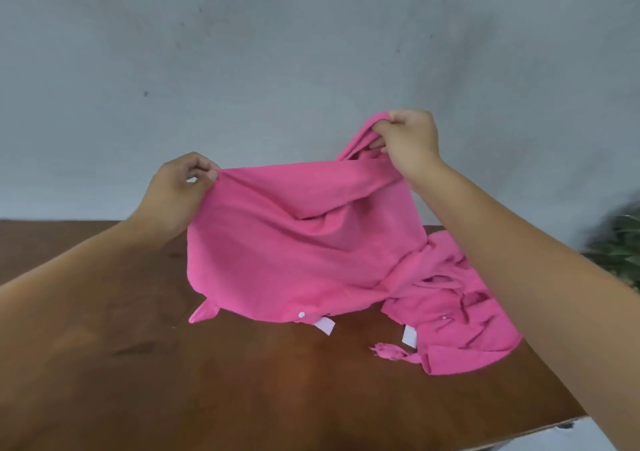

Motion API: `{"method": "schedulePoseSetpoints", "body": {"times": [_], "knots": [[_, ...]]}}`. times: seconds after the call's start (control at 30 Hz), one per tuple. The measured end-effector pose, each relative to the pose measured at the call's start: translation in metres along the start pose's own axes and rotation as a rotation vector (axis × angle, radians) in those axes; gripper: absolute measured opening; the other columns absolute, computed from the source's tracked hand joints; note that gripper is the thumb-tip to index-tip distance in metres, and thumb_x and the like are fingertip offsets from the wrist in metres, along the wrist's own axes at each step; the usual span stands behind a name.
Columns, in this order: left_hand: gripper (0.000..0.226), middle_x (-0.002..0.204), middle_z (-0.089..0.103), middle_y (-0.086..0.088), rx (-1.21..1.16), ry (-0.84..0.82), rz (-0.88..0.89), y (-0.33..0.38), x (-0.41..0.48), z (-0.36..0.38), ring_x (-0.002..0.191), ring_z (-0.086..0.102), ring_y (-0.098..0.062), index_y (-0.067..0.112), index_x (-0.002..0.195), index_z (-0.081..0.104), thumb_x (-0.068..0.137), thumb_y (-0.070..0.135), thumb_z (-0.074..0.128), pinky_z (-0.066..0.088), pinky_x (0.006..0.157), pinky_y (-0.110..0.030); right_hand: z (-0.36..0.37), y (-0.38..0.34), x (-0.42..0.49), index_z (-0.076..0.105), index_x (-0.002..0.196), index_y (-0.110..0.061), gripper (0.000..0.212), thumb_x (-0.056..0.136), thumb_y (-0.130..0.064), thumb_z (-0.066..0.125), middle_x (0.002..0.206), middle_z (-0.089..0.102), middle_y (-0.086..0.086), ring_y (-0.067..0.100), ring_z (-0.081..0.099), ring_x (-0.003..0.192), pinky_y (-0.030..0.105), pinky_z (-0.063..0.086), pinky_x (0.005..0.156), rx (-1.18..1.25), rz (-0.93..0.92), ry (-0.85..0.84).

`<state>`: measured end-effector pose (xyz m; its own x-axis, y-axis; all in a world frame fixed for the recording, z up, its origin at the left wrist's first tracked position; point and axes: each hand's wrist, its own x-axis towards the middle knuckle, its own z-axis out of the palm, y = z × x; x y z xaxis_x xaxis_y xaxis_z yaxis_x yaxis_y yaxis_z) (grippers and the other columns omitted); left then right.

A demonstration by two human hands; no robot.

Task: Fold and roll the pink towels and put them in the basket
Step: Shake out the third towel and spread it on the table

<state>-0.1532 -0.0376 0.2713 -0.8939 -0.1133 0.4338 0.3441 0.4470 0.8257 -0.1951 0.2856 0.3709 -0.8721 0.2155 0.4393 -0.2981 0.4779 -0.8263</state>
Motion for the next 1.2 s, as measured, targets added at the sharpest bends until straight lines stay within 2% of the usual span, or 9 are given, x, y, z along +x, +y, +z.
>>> {"method": "schedulePoseSetpoints", "body": {"times": [0.37,0.43,0.53,0.6,0.7,0.83,0.93,1.03,1.2], "knots": [[0.013,0.096,0.068,0.004,0.164,0.144,-0.178,-0.105,0.018,-0.146,0.095,0.06,-0.017,0.015,0.099,0.07,0.1,0.016,0.056,0.042,0.078,-0.028,0.173,-0.035,-0.026,0.071,0.078,-0.019,0.023,0.093,-0.009,0.056,0.072,0.074,0.0,0.016,0.074,0.065,0.029,0.058,0.062,0.016,0.053,-0.166],[0.014,0.1,0.069,-0.001,0.239,0.128,-0.246,-0.135,0.015,-0.156,0.096,0.061,-0.021,0.014,0.098,0.07,0.099,0.015,0.056,0.042,0.074,-0.028,0.205,-0.022,-0.036,0.07,0.098,-0.015,0.013,0.099,-0.018,0.057,0.093,0.074,0.006,0.016,0.074,0.073,0.03,0.058,0.066,0.021,0.115,-0.254],[0.018,0.1,0.071,-0.005,0.288,0.064,-0.36,-0.181,0.007,-0.159,0.096,0.064,-0.025,0.014,0.096,0.072,0.097,0.013,0.053,0.047,0.077,-0.031,0.24,0.005,-0.054,0.054,0.135,-0.009,0.045,0.099,-0.033,0.062,0.117,0.066,0.004,0.02,0.073,0.092,0.041,0.061,0.083,-0.051,0.212,-0.395],[0.018,0.099,0.071,-0.004,0.312,0.024,-0.429,-0.209,0.001,-0.156,0.097,0.064,-0.025,0.017,0.094,0.071,0.097,0.013,0.053,0.048,0.081,-0.032,0.251,0.023,-0.069,0.058,0.13,-0.013,0.041,0.096,-0.036,0.064,0.107,0.068,-0.001,0.024,0.073,0.092,0.047,0.06,0.088,-0.132,0.216,-0.448],[0.017,0.096,0.068,-0.002,0.355,-0.024,-0.465,-0.243,-0.01,-0.144,0.095,0.063,-0.026,0.017,0.095,0.07,0.096,0.013,0.053,0.045,0.077,-0.032,0.251,0.044,-0.093,0.068,0.109,-0.017,0.02,0.097,-0.032,0.064,0.097,0.071,-0.003,0.019,0.073,0.09,0.038,0.058,0.086,-0.243,0.21,-0.496],[0.019,0.102,0.067,-0.003,0.431,-0.023,-0.477,-0.273,-0.015,-0.127,0.095,0.061,-0.03,0.017,0.099,0.066,0.094,0.011,0.048,0.046,0.075,-0.037,0.233,0.074,-0.122,0.072,0.099,-0.016,0.015,0.097,-0.028,0.064,0.087,0.073,-0.004,0.015,0.071,0.085,0.032,0.053,0.081,-0.385,0.195,-0.528],[0.019,0.106,0.067,-0.007,0.472,0.086,-0.415,-0.28,-0.013,-0.114,0.099,0.06,-0.034,0.02,0.103,0.065,0.09,0.013,0.053,0.05,0.085,-0.045,0.213,0.093,-0.142,0.073,0.095,-0.013,0.017,0.1,-0.026,0.062,0.083,0.073,0.0,0.015,0.067,0.081,0.027,0.046,0.074,-0.483,0.227,-0.549],[0.012,0.095,0.068,-0.003,0.467,0.097,-0.194,-0.262,-0.022,-0.091,0.092,0.06,-0.033,0.019,0.098,0.066,0.089,0.015,0.06,0.048,0.082,-0.046,0.194,0.106,-0.163,0.071,0.085,-0.012,0.022,0.099,-0.027,0.062,0.079,0.072,0.002,0.017,0.068,0.078,0.028,0.045,0.074,-0.553,0.259,-0.54],[0.009,0.084,0.057,0.006,0.329,-0.155,0.179,-0.221,-0.09,-0.044,0.081,0.053,-0.021,0.021,0.088,0.062,0.086,0.014,0.068,0.048,0.076,-0.043,0.162,0.136,-0.211,0.069,0.075,-0.019,0.023,0.097,-0.026,0.066,0.075,0.071,-0.004,0.015,0.067,0.075,0.032,0.052,0.077,-0.574,0.356,-0.506]]}}
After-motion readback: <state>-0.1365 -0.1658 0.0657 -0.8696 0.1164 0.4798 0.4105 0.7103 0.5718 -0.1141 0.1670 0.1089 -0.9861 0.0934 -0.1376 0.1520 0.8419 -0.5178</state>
